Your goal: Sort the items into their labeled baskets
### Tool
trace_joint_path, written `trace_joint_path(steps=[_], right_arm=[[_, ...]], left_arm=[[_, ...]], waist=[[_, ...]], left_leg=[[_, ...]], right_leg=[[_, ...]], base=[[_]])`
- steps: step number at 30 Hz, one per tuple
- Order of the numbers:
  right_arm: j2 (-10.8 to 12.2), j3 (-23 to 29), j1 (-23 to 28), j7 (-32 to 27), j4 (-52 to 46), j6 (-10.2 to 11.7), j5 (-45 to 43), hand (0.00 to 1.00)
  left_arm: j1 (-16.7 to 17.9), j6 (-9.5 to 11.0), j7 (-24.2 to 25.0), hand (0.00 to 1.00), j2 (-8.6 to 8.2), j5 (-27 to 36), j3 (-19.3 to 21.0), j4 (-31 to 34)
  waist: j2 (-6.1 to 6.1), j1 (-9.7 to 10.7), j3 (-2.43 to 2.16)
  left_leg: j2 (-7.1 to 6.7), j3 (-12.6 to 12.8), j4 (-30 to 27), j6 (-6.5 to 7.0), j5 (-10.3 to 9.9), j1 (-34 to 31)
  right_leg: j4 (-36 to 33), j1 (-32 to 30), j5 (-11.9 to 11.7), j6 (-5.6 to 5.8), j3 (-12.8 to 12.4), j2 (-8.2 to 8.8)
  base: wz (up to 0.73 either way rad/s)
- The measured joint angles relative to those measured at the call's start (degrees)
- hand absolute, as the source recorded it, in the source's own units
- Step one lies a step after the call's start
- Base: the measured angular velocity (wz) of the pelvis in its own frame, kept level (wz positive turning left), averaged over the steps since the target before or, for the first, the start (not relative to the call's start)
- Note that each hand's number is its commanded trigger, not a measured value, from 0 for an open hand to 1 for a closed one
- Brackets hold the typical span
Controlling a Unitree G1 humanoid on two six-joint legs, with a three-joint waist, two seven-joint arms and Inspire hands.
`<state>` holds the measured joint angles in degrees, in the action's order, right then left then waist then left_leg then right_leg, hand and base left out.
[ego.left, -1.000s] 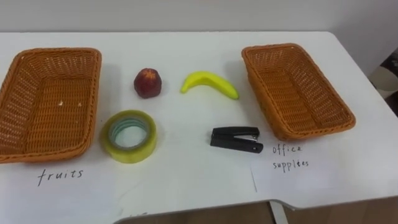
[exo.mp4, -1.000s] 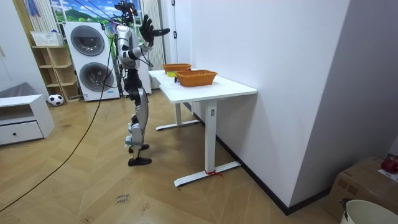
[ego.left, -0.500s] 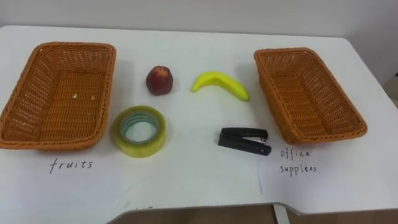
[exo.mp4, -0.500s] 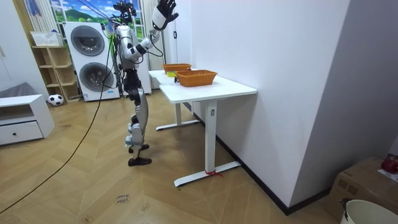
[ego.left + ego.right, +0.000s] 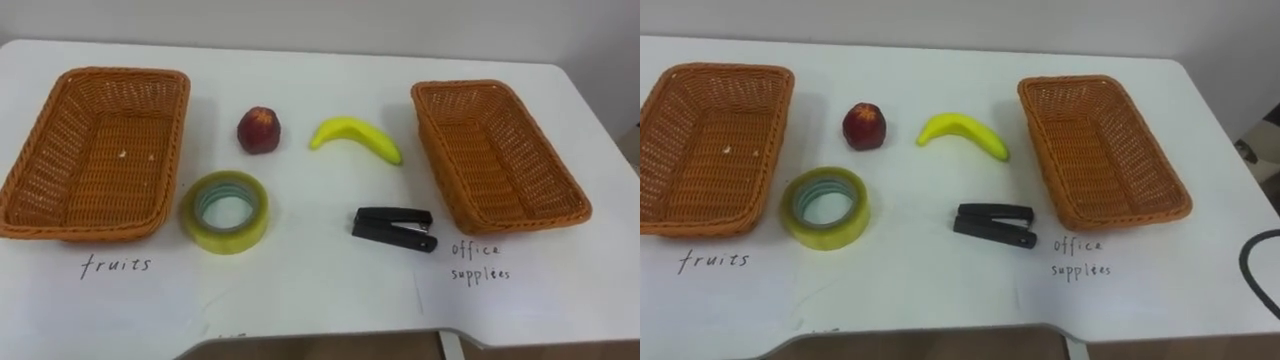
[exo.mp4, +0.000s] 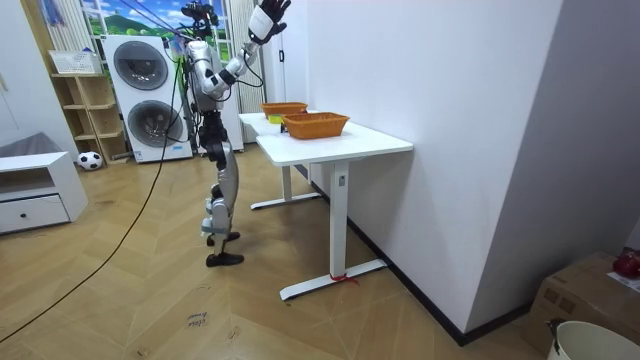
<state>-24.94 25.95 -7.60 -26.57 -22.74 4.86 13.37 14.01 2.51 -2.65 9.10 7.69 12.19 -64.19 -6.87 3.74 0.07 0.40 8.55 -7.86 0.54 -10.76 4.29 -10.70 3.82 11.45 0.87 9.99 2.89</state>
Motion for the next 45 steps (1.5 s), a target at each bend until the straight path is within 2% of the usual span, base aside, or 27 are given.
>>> trace_joint_path(steps=[5,12,15,19,25,33,38,42,45], right_arm=[[-1.33,-2.95,-0.61,5.68,-0.62,-2.4,-0.01,0.0],[-1.64,-5.78,-2.66,8.98,-0.69,-3.17,-1.75,0.0],[-1.64,-7.77,-2.63,12.17,-0.53,-3.25,-3.22,0.0],[-1.64,-9.51,-2.23,17.69,-0.24,-3.72,-4.72,0.0],[-1.63,-12.29,-2.22,23.49,1.73,-3.77,-4.8,0.0],[-1.65,-15.74,-2.16,30.42,2.6,-3.87,-5.12,0.0],[-1.66,-18.68,-2.09,35.54,2.59,-5.23,-8.88,0.0],[-1.66,-20.1,-2.07,39.12,2.59,-5.73,-12.93,0.0],[-1.66,-20.57,-2.06,42.07,2.68,-5.74,-14.32,0.0]], left_arm=[[0.03,-0.06,-0.03,0.0,-0.01,0.0,-0.02,0.04],[-0.06,-0.06,-0.05,0.0,0.04,-0.01,-0.08,0.03],[-0.05,0.06,-0.02,0.0,0.07,0.14,-0.19,0.05],[-0.5,0.15,0.34,0.0,0.76,0.15,-0.43,0.01],[-0.55,0.37,0.99,0.0,1.16,0.6,-1.29,-0.11],[-1.07,0.46,2.13,0.0,1.36,0.76,-1.7,-1.13],[-1.31,0.45,2.11,0.0,1.82,0.77,-2.7,-1.13],[-2.14,0.42,2.53,0.0,2.59,0.75,-3.53,-1.45],[-2.66,0.44,3.22,0.0,3.14,0.75,-4.23,-2.32]], waist=[[-0.21,-1.09,-0.02],[-0.35,-1.26,-0.03],[-0.37,-1.61,0.14],[-1.03,-2.24,0.47],[-1.46,-2.59,0.24],[-1.14,-3.39,0.2],[-1.36,-3.89,0.04],[-1.79,-4.24,-0.27],[-1.71,-4.34,-0.18]], left_leg=[[0.02,-0.17,0.01,0.0,0.0,0.3],[0.05,-0.74,0.04,0.0,0.0,0.22],[0.05,-0.49,0.08,0.0,-0.01,0.4],[0.07,-0.43,-0.06,0.0,0.0,0.55],[0.08,-0.65,-0.46,-0.01,-0.01,0.32],[0.25,-0.89,-0.51,-0.02,-0.02,-0.08],[0.28,-0.9,-0.62,-0.02,-0.01,-0.13],[0.23,-0.99,-0.76,-0.02,-0.01,-0.27],[0.18,-1.06,-0.77,-0.02,-0.01,-0.15]], right_leg=[[-0.06,0.31,-0.07,-0.09,-0.04,-0.02],[0.03,0.61,-0.14,-0.13,0.49,-0.06],[0.1,0.82,-0.14,-0.13,0.33,-0.07],[0.15,0.8,-0.14,-0.13,0.32,-0.04],[0.14,0.98,-0.16,-0.13,0.99,0.07],[0.07,1.07,-0.27,-0.3,1.47,-0.03],[0.08,1.08,-0.33,-0.36,1.52,-0.03],[0.11,1.07,-0.34,-0.34,1.43,0.0],[0.17,1.13,-0.38,-0.27,1.14,0.01]], base=[[0.0],[0.04],[-0.01],[0.0],[0.03],[0.01],[0.0],[0.0],[0.0]])
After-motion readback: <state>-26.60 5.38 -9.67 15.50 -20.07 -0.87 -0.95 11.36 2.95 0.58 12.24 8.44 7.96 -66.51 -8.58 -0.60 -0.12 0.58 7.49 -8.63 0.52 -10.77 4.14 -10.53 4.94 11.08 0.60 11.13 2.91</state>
